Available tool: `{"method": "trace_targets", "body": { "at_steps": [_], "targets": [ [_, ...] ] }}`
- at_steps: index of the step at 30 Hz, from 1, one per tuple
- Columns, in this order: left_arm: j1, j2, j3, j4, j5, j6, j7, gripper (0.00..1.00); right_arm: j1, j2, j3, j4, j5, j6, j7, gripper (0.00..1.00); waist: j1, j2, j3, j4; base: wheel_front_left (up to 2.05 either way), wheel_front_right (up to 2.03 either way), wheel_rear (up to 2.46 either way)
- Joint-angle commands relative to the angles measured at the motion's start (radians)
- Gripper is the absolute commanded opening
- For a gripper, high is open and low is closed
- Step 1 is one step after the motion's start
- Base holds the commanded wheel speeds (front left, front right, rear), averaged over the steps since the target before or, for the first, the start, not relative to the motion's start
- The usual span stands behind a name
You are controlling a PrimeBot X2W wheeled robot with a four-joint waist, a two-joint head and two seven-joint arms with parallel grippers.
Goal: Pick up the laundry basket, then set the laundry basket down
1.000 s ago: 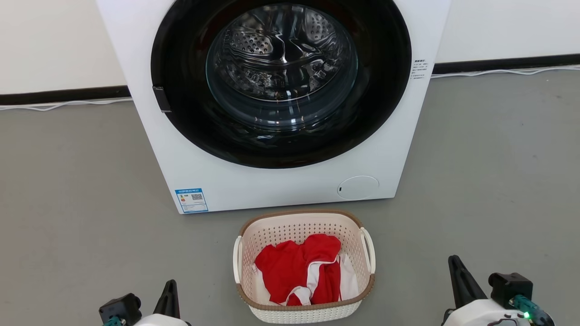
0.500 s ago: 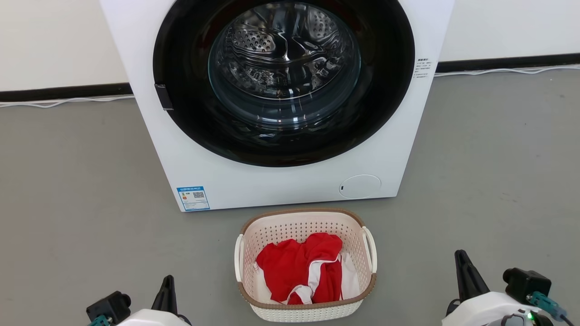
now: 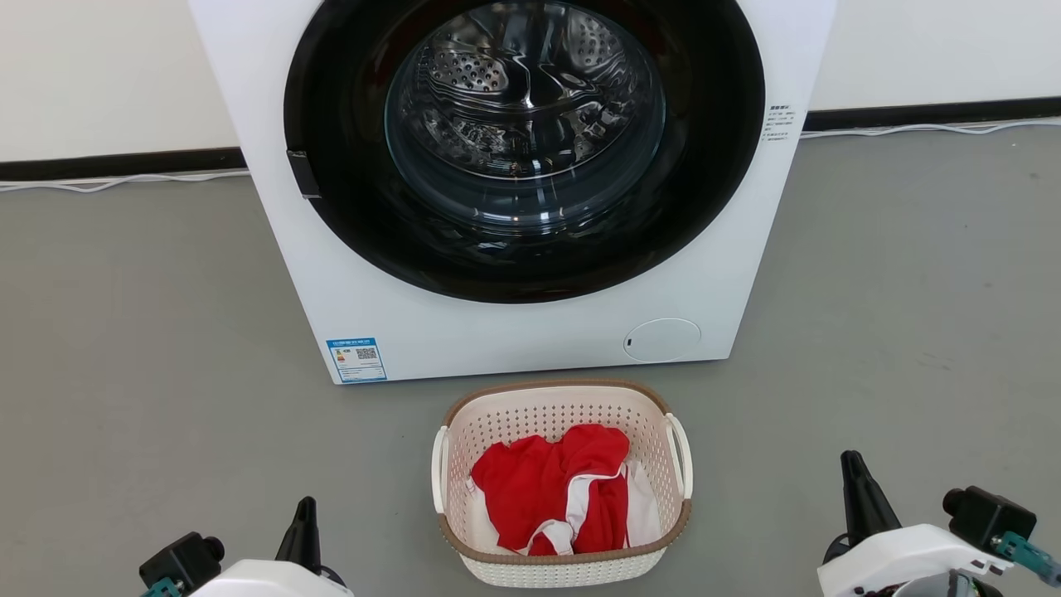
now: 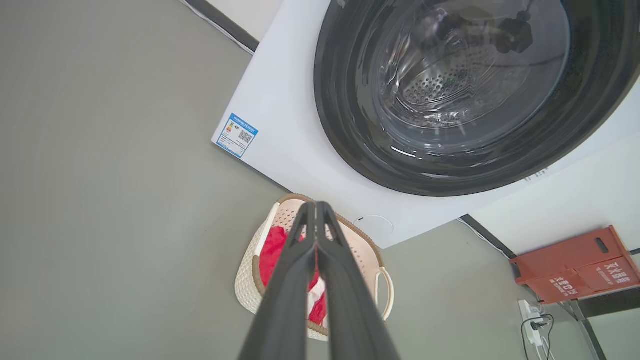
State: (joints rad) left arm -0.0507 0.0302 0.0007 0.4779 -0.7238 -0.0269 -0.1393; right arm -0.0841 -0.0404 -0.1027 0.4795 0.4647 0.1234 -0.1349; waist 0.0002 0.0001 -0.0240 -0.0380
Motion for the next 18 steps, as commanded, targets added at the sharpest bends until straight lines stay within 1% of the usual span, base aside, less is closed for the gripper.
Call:
{"method": "trace_targets", "body": {
  "at_steps": [1, 18],
  "targets": [
    [-0.041, 0.008, 0.018, -0.036, -0.033, -0.009, 0.007, 0.0, -0.029, -0.007, 0.001, -0.039, 0.041, 0.003, 0.008, 0.0, -0.0001, -0.0001, 0.001, 0.001, 0.0, 0.0, 0.0],
    [-0.044, 0.01, 0.037, -0.076, -0.207, -0.028, 0.057, 0.0, -0.028, -0.008, -0.002, -0.079, 0.266, 0.004, 0.057, 0.0, -0.0001, -0.0001, 0.006, 0.008, 0.0, 0.0, 0.0]
  ]
}}
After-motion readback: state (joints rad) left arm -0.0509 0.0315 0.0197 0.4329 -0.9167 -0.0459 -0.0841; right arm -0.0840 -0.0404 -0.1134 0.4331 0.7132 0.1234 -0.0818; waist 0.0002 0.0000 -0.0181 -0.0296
